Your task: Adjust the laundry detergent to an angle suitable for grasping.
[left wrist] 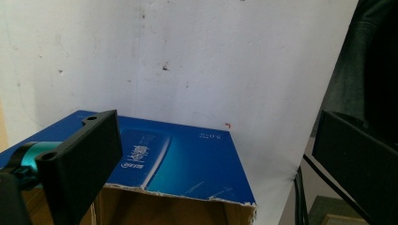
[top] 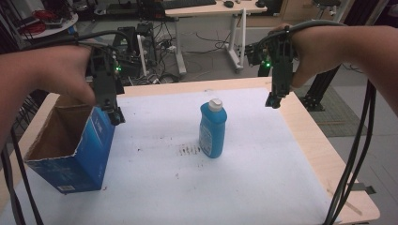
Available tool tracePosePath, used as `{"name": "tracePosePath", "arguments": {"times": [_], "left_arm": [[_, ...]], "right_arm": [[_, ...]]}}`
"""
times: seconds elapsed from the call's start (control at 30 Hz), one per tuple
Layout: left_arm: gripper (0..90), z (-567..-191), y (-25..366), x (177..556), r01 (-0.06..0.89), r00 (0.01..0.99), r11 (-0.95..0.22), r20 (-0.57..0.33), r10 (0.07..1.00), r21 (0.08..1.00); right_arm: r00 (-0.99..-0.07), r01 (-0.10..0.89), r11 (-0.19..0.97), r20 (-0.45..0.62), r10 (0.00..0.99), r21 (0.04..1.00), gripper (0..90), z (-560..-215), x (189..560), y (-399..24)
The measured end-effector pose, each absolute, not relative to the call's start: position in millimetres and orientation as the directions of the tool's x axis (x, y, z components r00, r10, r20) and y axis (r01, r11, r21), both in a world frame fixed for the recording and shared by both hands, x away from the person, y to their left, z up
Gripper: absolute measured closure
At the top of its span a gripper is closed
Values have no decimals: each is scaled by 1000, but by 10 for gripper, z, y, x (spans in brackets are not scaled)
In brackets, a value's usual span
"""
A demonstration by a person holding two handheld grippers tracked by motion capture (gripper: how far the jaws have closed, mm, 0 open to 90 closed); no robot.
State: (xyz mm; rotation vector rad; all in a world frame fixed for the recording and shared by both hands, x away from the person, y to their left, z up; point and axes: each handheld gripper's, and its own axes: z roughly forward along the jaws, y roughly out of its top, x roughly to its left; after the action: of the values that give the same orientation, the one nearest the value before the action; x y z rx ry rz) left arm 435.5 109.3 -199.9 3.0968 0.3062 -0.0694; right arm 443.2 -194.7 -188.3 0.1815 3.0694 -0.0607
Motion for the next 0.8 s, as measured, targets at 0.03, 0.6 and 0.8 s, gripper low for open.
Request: {"name": "tracePosePath", "arguments": {"times": [0.03, 0.6, 0.8], "left_arm": [[18, -2000, 1092, 4351, 198, 979, -980, -49, 196, 21], [18, -2006, 1060, 4287, 200, 979, -980, -40, 199, 16], [18, -2007, 1047, 4241, 204, 978, -979, -41, 204, 9]], "right_arm": [[-991, 117, 993, -71, 114, -34, 8, -1881, 4433, -1953], [-988, 137, 990, -82, 134, -28, 8, -1900, 4389, -2015], [-989, 127, 992, -81, 125, -17, 8, -1886, 4376, -2043]]}}
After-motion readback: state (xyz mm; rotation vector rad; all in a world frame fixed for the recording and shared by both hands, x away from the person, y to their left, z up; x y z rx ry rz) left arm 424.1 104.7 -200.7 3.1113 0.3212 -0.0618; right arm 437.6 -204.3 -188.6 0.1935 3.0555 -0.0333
